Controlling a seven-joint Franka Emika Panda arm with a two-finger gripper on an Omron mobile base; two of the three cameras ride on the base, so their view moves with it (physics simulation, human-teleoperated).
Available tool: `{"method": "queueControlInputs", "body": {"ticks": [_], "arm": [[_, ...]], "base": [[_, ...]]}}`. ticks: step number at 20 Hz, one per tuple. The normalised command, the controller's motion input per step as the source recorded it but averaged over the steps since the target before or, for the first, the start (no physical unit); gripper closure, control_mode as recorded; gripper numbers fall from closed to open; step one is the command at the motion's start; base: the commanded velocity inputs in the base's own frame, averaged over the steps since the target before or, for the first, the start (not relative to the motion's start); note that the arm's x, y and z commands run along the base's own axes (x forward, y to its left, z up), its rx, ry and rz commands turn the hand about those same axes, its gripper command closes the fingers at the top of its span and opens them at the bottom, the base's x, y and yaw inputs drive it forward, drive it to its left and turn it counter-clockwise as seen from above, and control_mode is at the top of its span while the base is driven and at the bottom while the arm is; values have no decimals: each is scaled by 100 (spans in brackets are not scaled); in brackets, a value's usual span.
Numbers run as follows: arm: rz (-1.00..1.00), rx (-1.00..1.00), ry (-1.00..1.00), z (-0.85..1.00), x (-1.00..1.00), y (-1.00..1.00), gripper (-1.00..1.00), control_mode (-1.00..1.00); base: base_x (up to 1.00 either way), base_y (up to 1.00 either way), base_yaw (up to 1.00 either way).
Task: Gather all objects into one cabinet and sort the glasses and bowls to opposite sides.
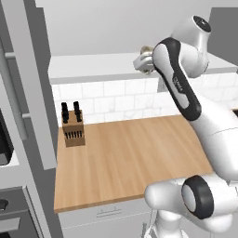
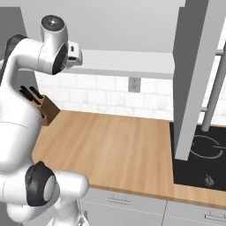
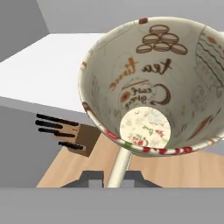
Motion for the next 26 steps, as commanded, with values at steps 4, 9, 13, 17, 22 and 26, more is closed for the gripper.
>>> {"method": "queueControlInputs", "body": {"ticks": [4, 9, 13, 17, 22, 26], "arm": [[0, 2, 0, 18, -100, 0, 100, -100], [0, 0, 0, 18, -100, -5, 100, -100], [0, 0, 0, 10, -100, -5, 100, -100], [0, 0, 3, 1, -100, -9, 100, -100], [0, 0, 5, 0, -99, 0, 100, -100], [0, 0, 5, -6, -83, 0, 100, -100]], "base": [[0, 0, 0], [0, 0, 0], [0, 0, 0], [0, 0, 0], [0, 0, 0], [0, 0, 0]]}}
